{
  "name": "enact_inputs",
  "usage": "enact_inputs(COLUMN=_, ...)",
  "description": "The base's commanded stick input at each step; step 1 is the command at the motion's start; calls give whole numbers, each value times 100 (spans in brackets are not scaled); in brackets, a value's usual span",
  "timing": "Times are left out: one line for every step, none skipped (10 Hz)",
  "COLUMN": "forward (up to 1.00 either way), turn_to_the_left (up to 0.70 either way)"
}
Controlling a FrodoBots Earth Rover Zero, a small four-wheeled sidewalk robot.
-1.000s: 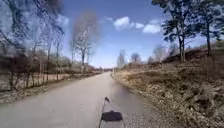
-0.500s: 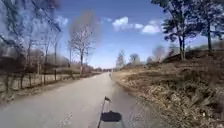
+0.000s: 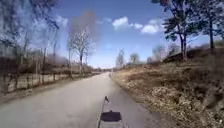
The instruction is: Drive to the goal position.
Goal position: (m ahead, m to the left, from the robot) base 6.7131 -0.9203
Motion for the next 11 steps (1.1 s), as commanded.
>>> enact_inputs(forward=85, turn_to_the_left=27)
enact_inputs(forward=85, turn_to_the_left=27)
enact_inputs(forward=85, turn_to_the_left=27)
enact_inputs(forward=85, turn_to_the_left=6)
enact_inputs(forward=85, turn_to_the_left=27)
enact_inputs(forward=85, turn_to_the_left=27)
enact_inputs(forward=85, turn_to_the_left=27)
enact_inputs(forward=85, turn_to_the_left=27)
enact_inputs(forward=85, turn_to_the_left=0)
enact_inputs(forward=85, turn_to_the_left=0)
enact_inputs(forward=85, turn_to_the_left=0)
